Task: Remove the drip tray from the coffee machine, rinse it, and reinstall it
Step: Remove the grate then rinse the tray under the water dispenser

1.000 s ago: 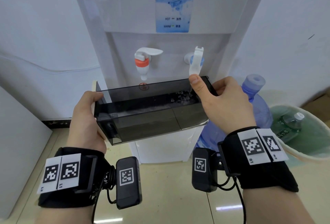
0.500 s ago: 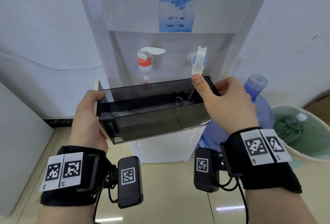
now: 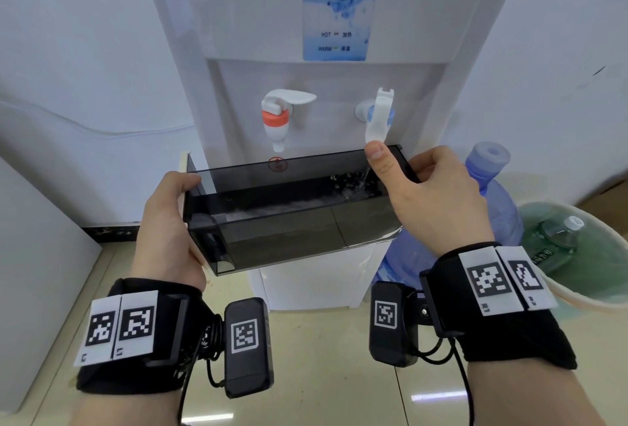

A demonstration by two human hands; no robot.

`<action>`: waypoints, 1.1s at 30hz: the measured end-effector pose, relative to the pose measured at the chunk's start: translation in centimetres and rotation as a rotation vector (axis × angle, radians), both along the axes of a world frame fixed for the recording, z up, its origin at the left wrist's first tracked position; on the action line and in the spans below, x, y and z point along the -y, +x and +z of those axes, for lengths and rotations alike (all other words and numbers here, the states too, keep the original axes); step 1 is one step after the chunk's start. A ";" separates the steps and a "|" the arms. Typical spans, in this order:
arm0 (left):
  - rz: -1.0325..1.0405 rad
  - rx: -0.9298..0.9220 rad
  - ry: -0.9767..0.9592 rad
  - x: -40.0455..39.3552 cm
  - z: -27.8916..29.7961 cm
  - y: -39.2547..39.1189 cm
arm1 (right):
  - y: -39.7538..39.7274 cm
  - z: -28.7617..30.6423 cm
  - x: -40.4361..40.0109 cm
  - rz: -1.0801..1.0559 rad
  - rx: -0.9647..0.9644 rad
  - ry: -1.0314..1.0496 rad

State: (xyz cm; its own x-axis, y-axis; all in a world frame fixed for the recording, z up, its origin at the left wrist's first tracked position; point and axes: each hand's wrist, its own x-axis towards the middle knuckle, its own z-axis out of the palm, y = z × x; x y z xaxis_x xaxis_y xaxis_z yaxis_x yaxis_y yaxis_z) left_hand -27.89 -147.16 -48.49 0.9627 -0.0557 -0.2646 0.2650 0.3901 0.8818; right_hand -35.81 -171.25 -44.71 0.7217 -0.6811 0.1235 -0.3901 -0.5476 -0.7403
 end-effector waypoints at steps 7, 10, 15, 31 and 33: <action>0.014 -0.004 0.008 -0.1 0.0 -0.2 | -0.1 -0.1 -0.1 0.000 -0.011 -0.005; 0.014 -0.005 0.005 -0.2 0.0 -0.2 | -0.1 -0.1 -0.2 0.001 -0.010 -0.002; 0.006 -0.010 0.002 -0.4 0.1 -0.4 | -0.2 -0.3 -0.4 0.004 -0.014 0.005; 0.025 -0.033 0.017 -1.1 0.0 -1.0 | -0.7 -0.8 -1.0 0.013 -0.032 0.006; 0.022 -0.035 0.024 -1.1 0.0 -1.0 | -0.7 -0.8 -1.1 0.016 -0.035 0.005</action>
